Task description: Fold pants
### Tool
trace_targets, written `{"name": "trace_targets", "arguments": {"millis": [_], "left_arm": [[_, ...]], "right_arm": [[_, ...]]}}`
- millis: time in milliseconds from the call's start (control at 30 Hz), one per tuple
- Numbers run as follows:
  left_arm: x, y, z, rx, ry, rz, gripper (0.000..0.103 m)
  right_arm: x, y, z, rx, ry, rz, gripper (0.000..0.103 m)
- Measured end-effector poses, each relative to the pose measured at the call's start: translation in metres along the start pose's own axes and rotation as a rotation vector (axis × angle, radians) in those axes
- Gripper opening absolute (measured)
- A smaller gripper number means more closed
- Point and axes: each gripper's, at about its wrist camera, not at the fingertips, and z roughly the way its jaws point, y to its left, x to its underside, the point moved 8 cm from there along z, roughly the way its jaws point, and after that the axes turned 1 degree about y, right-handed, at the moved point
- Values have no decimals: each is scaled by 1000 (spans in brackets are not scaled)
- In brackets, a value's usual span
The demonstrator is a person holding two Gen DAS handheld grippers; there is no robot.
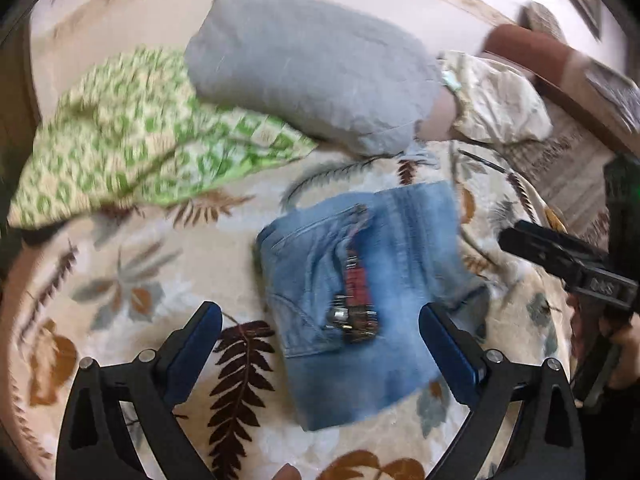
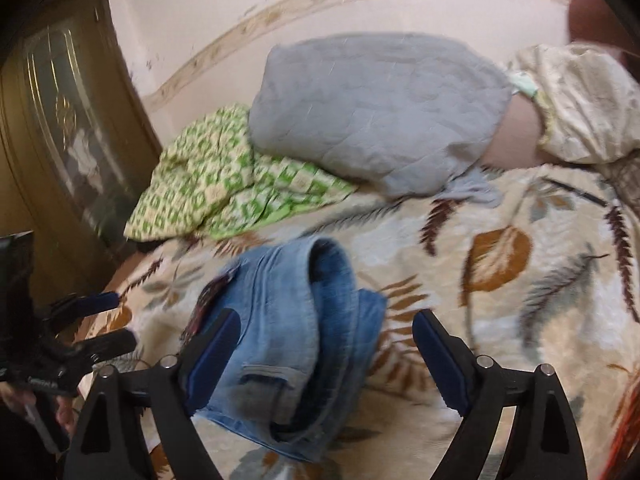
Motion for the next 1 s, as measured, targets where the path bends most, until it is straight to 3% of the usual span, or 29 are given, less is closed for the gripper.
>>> {"name": "trace_targets", "arguments": {"millis": [200,433,567,733,933,1000], "left_arm": [[12,11,53,135,63,-133,99],[19,3,72,228,116,-139,98],[17,-7,71,234,118,-103,98],[19,-14,76,198,126,-40,101],[25,-4,86,231,164,-118,103],[26,-2,89,246,169,-145,103]], "right_arm": [[12,-4,45,-65,120,65,90],[18,5,66,-188,161,106,90],[17,19,61,-154,149,-5,78],[18,19,63,-151,157,-8,78],[20,10,71,-135,175,14,78],[21,11,76,-143,184,6,65]]}}
